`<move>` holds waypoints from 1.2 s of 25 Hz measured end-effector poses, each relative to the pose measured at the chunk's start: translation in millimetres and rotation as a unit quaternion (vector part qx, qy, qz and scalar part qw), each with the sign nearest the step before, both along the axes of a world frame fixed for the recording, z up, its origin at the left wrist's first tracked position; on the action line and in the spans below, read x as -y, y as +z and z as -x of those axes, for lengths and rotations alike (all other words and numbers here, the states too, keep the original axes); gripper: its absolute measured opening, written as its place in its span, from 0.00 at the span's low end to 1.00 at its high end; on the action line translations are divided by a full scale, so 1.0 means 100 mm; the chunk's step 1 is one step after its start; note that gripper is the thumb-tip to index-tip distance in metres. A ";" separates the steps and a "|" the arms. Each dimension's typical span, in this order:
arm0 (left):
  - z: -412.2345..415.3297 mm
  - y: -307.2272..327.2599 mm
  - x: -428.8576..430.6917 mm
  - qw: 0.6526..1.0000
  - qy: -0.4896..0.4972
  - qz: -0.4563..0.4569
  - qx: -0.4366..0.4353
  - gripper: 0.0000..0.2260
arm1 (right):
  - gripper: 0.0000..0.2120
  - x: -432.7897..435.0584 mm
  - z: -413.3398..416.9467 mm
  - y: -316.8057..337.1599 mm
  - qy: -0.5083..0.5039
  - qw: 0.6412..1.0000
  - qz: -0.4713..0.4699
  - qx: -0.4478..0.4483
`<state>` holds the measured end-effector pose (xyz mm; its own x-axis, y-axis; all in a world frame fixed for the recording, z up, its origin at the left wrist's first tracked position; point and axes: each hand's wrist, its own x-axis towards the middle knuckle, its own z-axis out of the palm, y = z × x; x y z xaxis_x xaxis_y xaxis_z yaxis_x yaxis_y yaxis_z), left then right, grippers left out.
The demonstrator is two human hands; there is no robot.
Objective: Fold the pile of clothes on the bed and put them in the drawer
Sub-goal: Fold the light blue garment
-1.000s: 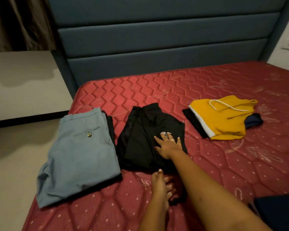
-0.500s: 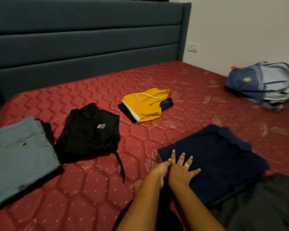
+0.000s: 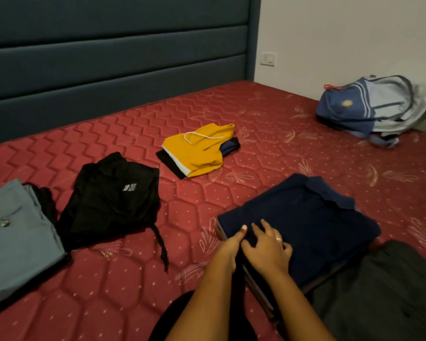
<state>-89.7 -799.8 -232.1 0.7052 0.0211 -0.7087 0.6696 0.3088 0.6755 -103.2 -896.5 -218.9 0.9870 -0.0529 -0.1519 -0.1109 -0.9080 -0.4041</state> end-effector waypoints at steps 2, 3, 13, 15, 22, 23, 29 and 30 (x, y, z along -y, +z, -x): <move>-0.03 -0.17 0.05 0.999 0.044 -0.026 -0.001 0.21 | 0.26 0.16 -0.05 -0.09 -0.033 0.997 0.049 0.044; -0.04 -0.23 0.06 0.997 0.069 -0.039 0.018 0.19 | 0.26 0.18 -0.05 -0.17 -0.039 0.996 0.064 0.050; -0.25 -0.06 -0.56 0.964 0.185 -0.136 0.132 0.08 | 0.34 -0.03 -0.36 -0.20 -0.373 0.913 -0.162 -0.022; -0.27 0.01 -0.76 0.956 0.210 -0.144 0.146 0.10 | 0.36 -0.26 -0.57 -0.14 -0.337 0.921 -0.194 -0.026; -0.70 -0.09 -1.70 0.957 0.226 -0.170 0.065 0.26 | 0.44 -0.76 -1.41 -0.24 -0.082 0.975 -0.185 -0.092; -0.73 -0.09 -1.69 0.951 0.224 -0.208 0.039 0.30 | 0.45 -0.79 -1.47 -0.26 -0.075 0.977 -0.173 -0.103; -0.44 0.23 -0.48 0.827 0.100 -0.547 0.083 0.38 | 0.42 -0.52 -1.51 -0.27 0.063 0.984 -0.147 -0.079; -0.31 0.20 -0.21 0.829 0.027 -0.550 0.096 0.38 | 0.39 -0.35 -1.44 -0.26 0.079 0.980 -0.176 -0.048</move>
